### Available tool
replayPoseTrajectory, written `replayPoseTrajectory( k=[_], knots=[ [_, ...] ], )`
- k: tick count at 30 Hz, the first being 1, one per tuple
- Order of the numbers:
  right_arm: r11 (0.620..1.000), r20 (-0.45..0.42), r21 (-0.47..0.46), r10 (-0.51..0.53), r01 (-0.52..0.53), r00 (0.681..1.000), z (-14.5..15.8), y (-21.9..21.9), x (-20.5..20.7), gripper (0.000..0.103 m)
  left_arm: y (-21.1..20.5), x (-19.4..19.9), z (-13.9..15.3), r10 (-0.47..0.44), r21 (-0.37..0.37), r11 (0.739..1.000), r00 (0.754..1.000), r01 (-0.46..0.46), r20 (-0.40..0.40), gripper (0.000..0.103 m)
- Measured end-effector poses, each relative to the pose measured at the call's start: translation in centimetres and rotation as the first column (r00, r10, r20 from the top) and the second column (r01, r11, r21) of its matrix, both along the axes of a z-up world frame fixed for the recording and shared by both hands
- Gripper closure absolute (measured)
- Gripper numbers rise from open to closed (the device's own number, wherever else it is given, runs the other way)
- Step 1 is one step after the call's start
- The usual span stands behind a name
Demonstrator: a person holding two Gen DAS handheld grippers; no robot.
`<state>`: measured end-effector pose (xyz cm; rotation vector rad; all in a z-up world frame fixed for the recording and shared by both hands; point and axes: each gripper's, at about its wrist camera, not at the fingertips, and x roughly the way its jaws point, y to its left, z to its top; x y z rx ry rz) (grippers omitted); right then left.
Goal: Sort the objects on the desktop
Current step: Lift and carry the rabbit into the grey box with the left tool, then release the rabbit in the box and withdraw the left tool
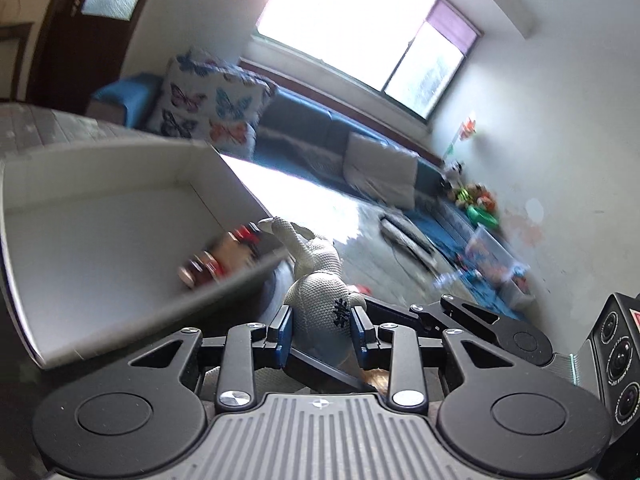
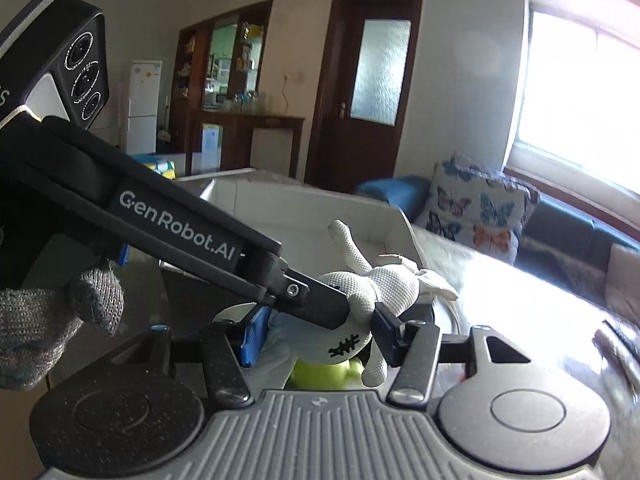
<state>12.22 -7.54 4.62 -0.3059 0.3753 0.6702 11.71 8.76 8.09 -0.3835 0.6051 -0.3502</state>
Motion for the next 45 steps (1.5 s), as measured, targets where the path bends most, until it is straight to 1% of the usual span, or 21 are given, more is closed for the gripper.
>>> replayPoseTrajectory(
  k=[5, 12, 18, 27, 30, 32, 35, 38, 40, 43, 45],
  knots=[
    [0.999, 0.023, 0.018, 0.030, -0.031, 0.999, 0.9, 3.1, 2.4, 0.047, 2.7, 1.4, 1.1, 0.053, 0.023, 0.998, 0.998, -0.054, 0.034, 0.070],
    [0.998, 0.006, 0.053, 0.039, -0.039, 0.999, 1.0, 6.5, 6.2, 0.047, 5.4, 4.5, 1.7, 0.102, 0.070, 0.992, 0.994, -0.105, 0.038, 0.070],
    [0.996, -0.061, 0.083, 0.034, -0.029, 0.998, -0.3, 8.7, 9.7, 0.047, 7.1, 6.9, 0.2, 0.134, 0.098, 0.986, 0.991, -0.134, 0.005, 0.070],
    [0.997, -0.145, 0.061, 0.056, -0.048, 0.988, -3.2, 11.0, 13.0, 0.047, 9.0, 8.7, -2.5, 0.184, 0.122, 0.977, 0.980, -0.175, -0.072, 0.069],
    [0.998, -0.156, 0.049, 0.057, -0.050, 0.986, -3.8, 11.9, 13.5, 0.047, 9.4, 8.9, -2.9, 0.206, 0.130, 0.972, 0.975, -0.194, -0.082, 0.069],
    [0.997, -0.173, 0.044, 0.069, -0.062, 0.982, -4.0, 12.4, 14.0, 0.044, 9.9, 9.0, -3.1, 0.216, 0.128, 0.971, 0.972, -0.203, -0.098, 0.069],
    [0.995, -0.200, 0.054, 0.088, -0.079, 0.976, -4.2, 12.4, 14.4, 0.043, 10.3, 8.9, -3.3, 0.226, 0.127, 0.969, 0.968, -0.212, -0.109, 0.067],
    [0.995, -0.210, 0.052, 0.095, -0.086, 0.973, -4.3, 12.4, 14.4, 0.041, 10.5, 8.6, -3.3, 0.230, 0.121, 0.969, 0.966, -0.216, -0.116, 0.067],
    [0.995, -0.208, 0.046, 0.100, -0.092, 0.973, -4.3, 12.7, 14.1, 0.039, 10.4, 8.4, -3.0, 0.241, 0.134, 0.965, 0.965, -0.227, -0.101, 0.068],
    [0.995, -0.199, 0.039, 0.098, -0.092, 0.975, -4.1, 12.6, 13.6, 0.038, 10.3, 8.3, -2.4, 0.260, 0.174, 0.954, 0.964, -0.246, -0.062, 0.068],
    [0.996, -0.194, 0.042, 0.090, -0.083, 0.977, -3.9, 12.3, 13.4, 0.035, 10.1, 8.3, -2.2, 0.267, 0.190, 0.949, 0.962, -0.251, -0.061, 0.068]
  ],
)
